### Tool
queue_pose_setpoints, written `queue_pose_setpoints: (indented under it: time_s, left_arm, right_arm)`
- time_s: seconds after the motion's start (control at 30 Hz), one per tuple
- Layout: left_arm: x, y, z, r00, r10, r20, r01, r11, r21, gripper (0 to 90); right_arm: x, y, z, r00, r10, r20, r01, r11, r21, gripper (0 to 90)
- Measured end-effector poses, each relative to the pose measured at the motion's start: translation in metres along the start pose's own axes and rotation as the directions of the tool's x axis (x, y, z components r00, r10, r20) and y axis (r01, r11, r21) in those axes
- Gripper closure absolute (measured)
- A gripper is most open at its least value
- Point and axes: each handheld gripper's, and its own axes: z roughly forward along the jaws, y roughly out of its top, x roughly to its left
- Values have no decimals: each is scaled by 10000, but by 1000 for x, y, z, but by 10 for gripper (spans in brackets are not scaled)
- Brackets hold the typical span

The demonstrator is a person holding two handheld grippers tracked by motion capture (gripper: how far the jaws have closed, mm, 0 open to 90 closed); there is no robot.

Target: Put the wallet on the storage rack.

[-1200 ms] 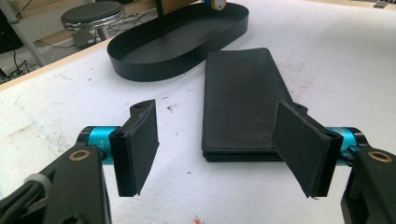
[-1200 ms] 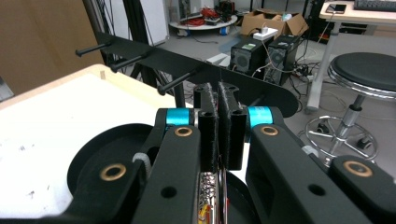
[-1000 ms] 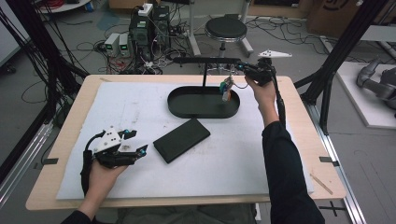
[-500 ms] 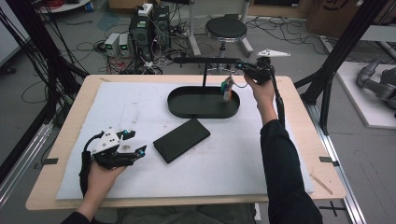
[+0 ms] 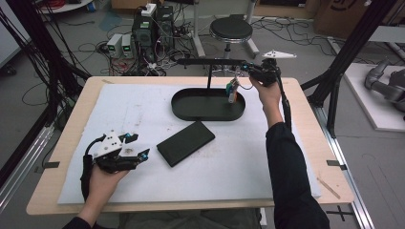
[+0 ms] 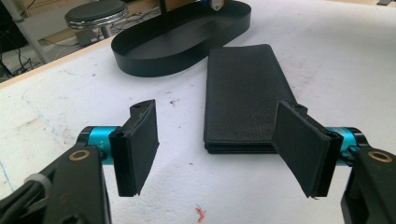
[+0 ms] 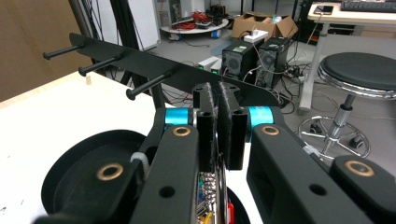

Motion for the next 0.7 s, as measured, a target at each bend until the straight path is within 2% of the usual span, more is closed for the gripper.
queue_pose_setpoints:
  time_s: [0.23,0.37,0.57,0.7]
  left_arm:
    - [0,0,1,10000,-24,18,24,10000,11,313]
    - [-1,1,1,10000,40,17,-40,10000,4,313]
    - [0,1,0,10000,-1,-2,1,10000,-32,313]
    - [2,2,0,10000,11,-1,-11,10000,-88,313]
  right_arm:
    - [-4,-1,-3,9995,5,325,-10,9999,152,856]
    - [0,0,-2,9982,-237,558,223,9995,241,852]
    - [3,2,-5,9969,-359,706,336,9989,332,769]
    - [8,7,-12,9940,-651,880,616,9972,424,667]
